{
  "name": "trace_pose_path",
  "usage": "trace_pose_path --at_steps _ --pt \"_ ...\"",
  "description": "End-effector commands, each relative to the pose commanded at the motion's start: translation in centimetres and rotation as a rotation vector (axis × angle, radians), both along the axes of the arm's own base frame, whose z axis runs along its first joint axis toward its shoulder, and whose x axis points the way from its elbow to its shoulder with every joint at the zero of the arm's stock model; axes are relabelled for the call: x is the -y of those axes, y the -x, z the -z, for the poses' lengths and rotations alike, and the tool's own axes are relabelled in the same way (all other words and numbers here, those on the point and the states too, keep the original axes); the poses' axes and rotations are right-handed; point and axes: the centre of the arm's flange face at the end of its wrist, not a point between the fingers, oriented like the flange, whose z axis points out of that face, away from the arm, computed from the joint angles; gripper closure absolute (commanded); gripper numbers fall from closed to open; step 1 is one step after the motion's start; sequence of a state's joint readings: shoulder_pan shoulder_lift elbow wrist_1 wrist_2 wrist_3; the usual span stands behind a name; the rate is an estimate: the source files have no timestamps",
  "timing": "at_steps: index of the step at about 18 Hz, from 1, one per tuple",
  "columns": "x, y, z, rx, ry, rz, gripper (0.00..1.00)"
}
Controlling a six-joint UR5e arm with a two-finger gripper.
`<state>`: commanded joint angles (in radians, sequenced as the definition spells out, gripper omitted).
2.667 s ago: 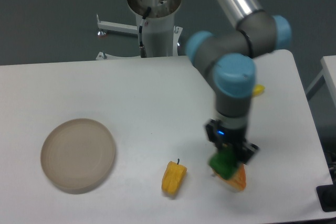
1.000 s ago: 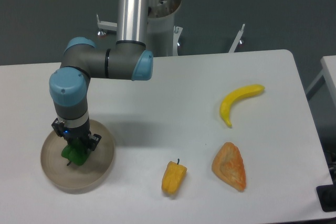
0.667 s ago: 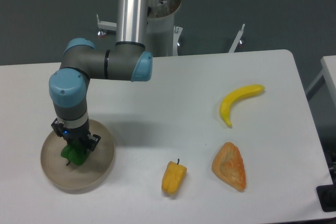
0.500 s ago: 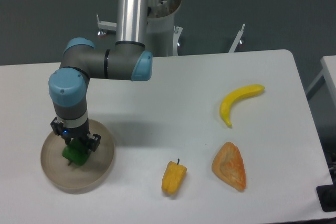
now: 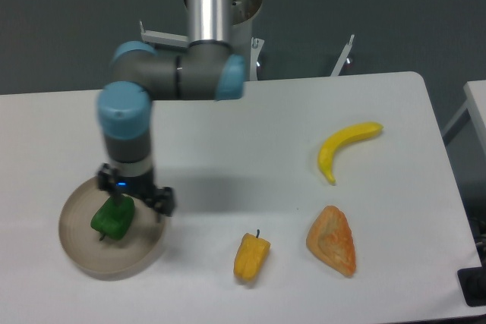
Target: Place the green pepper on the plate
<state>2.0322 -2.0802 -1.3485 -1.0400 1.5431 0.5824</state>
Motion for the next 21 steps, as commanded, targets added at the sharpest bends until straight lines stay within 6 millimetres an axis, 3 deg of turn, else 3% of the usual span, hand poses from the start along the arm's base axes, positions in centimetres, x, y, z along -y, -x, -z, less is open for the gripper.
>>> trace_pose_path --at_steps 2,3,6,9,15,21 --pt "0.7 4.4 -1.1 -0.045 -0.001 0.050 0.00" --pt "1.5 7.9 -1.9 -0.089 0.004 0.092 0.00" --pt "2.8 12.7 -2.4 -0.150 0.029 0.178 0.00" --pt "3.5 15.5 -1.6 -0.184 0.065 0.243 0.00" --pt "4.4 18.6 -0.7 -0.221 0.106 0.328 0.00" --pt "4.4 18.7 -0.5 -0.219 0.109 0.325 0.00"
